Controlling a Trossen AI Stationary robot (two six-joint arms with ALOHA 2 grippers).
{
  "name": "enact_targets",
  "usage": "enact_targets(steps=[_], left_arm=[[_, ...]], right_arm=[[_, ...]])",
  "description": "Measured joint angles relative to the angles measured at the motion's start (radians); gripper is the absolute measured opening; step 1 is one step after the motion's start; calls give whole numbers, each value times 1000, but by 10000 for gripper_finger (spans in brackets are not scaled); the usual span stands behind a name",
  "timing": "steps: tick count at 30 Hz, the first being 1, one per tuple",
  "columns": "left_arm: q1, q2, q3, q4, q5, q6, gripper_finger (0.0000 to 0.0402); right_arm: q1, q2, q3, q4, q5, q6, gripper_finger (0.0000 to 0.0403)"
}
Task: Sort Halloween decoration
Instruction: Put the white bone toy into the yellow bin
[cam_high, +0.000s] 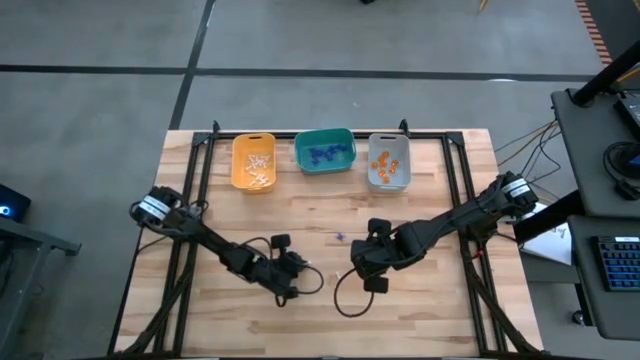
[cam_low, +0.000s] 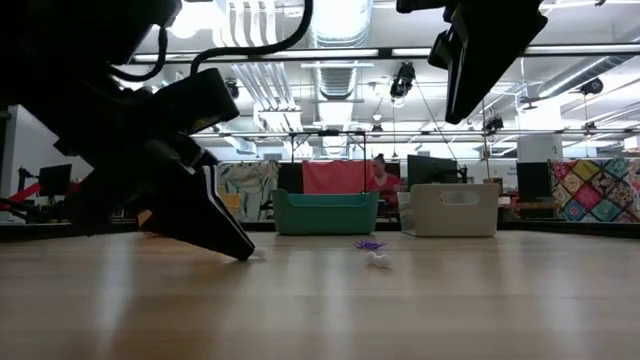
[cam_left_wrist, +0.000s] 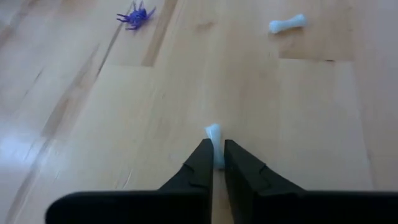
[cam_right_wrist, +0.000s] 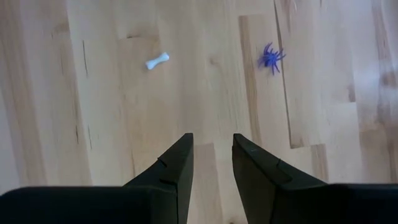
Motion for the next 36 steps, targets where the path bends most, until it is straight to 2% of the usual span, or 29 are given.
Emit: enact_targets(steps=[7, 12, 19, 23, 26, 31, 36], left_arm=[[21, -89, 100, -271, 12, 23, 1], [61, -180, 147, -460, 9, 95, 0], [212, -355, 160, -721, -13, 171, 1], [357, -467, 160, -823, -21, 214, 1], [494, -550, 160, -835, -5, 237, 1], [796, -625, 160, -859, 152, 326, 1], [1114, -580, 160, -872, 338, 396, 1]], right_arm=[[25, 0, 0, 0, -2, 2, 100], [42, -1, 0, 0, -2, 46, 100], [78, -2, 0, 0, -6, 73, 100], [79, -2, 0, 0, -4, 100, 100], [80, -2, 0, 0, -2, 113, 100], [80, -2, 0, 0, -2, 114, 100], [79, -2, 0, 0, -1, 113, 100]])
